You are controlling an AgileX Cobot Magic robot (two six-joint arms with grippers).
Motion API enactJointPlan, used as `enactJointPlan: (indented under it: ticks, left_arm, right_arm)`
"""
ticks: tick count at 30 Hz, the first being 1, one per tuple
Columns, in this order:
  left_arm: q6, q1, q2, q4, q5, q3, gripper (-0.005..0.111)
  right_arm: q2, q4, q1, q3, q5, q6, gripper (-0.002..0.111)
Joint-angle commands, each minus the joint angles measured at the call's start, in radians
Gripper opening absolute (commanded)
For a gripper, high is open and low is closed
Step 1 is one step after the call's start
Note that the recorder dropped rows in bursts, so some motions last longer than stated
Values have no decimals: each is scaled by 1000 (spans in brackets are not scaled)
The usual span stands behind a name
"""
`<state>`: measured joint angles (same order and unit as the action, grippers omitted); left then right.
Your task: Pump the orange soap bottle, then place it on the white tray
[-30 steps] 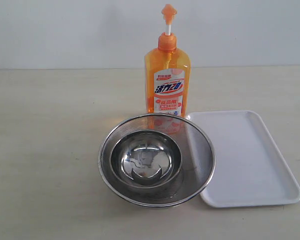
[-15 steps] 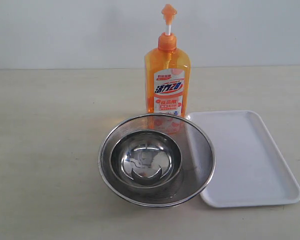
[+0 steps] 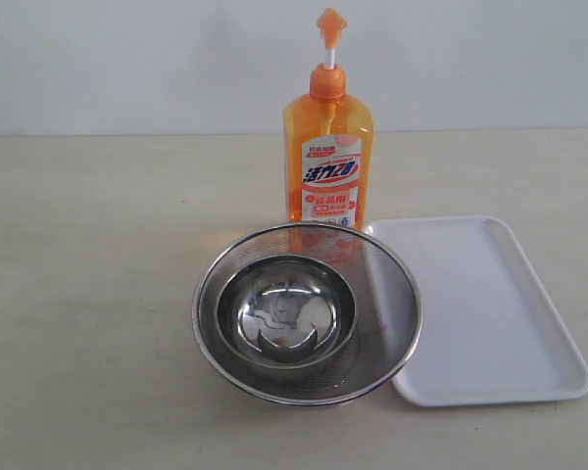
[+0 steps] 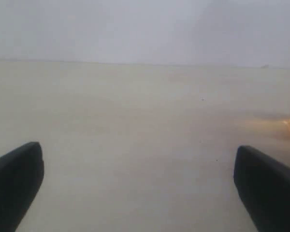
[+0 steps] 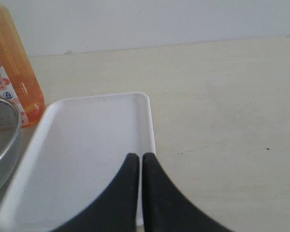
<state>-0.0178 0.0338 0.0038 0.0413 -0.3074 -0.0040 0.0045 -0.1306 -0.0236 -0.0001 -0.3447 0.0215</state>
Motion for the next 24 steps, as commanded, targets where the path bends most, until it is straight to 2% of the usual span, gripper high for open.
enactJointPlan:
  ticks: [1,10,16,24]
  left_arm:
    - [0,3,-4,0,8,4,109]
    - [0,3,-4,-3,8,4,109]
    - [-78,3,-4,-132,22,4,109]
    - [-80,3,-4,-283,22,4,109]
  right_arm:
    - [-5,4,3,0,11,2,0]
    - [-5,4,3,0,11,2,0]
    - [-5,4,3,0,11,2,0]
    - [-5,4,3,0,11,2,0]
